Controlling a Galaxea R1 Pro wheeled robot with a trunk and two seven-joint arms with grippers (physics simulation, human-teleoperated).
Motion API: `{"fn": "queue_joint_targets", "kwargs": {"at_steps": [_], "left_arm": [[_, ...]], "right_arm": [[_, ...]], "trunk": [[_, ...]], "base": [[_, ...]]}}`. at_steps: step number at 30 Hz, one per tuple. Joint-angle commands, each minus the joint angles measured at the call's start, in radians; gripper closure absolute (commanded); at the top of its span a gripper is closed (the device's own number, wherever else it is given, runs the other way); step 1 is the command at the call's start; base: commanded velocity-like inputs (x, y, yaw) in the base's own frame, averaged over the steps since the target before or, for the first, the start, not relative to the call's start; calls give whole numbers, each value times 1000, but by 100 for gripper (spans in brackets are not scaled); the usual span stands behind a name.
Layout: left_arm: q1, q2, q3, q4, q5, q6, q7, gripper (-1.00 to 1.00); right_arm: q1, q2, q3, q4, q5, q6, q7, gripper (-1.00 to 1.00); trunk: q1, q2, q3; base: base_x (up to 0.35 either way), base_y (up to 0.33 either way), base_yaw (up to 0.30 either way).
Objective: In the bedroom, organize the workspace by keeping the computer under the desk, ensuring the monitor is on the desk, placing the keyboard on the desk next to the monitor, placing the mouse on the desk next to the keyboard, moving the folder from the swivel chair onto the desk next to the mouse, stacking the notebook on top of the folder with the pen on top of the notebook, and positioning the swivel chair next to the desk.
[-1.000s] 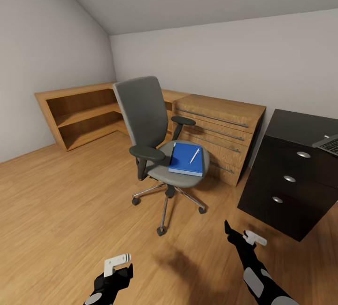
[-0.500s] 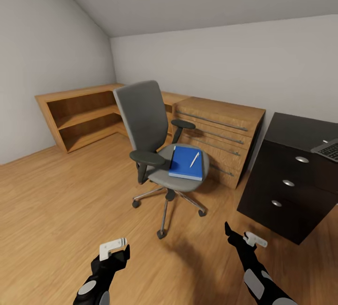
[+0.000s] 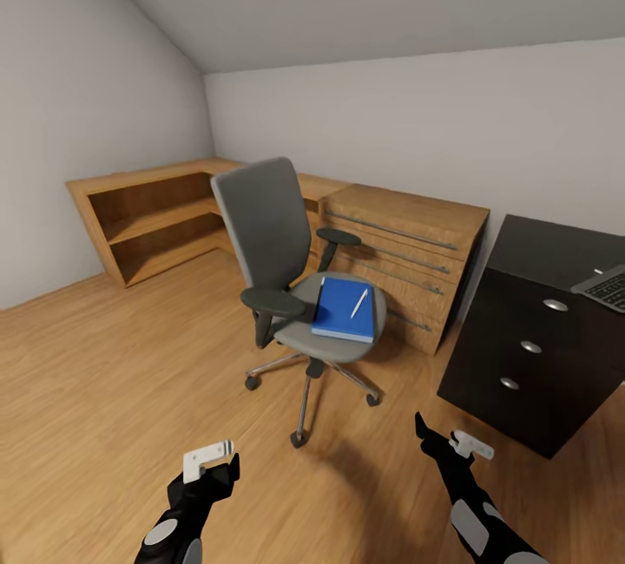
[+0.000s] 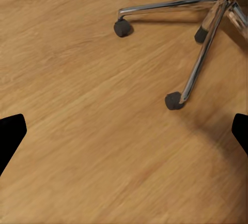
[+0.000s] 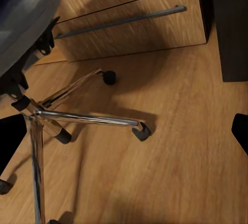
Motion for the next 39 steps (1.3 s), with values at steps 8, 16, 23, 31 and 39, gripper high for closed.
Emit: {"fn": "queue_joint_targets", "kwargs": {"at_steps": [8, 16, 23, 31, 39], "left_arm": [[0, 0, -2, 0, 12, 3, 9, -100], [0, 1, -2, 0, 11, 3, 9, -100], [0, 1, -2, 0, 11, 2, 7, -100], [0, 2, -1, 48, 13, 0, 8, -100], [0, 50, 1, 368, 14, -121, 11, -100]], "right_arm": [[-1, 0, -1, 2, -9, -2, 9, -100], [-1, 0, -1, 2, -9, -2, 9, -100], [-1, 0, -2, 7, -7, -2, 9, -100], [0, -6, -1, 80, -5, -4, 10, -100], [20, -20, 1, 281, 44, -265, 10, -100]], "trunk": [[-31, 56, 24], [-62, 112, 49], [-88, 161, 71], [-119, 217, 96], [-150, 273, 121]], "base": [[-39, -151, 0], [-48, -250, 0], [-3, -34, 0], [-129, -2, 0], [-5, 0, 0]]}}
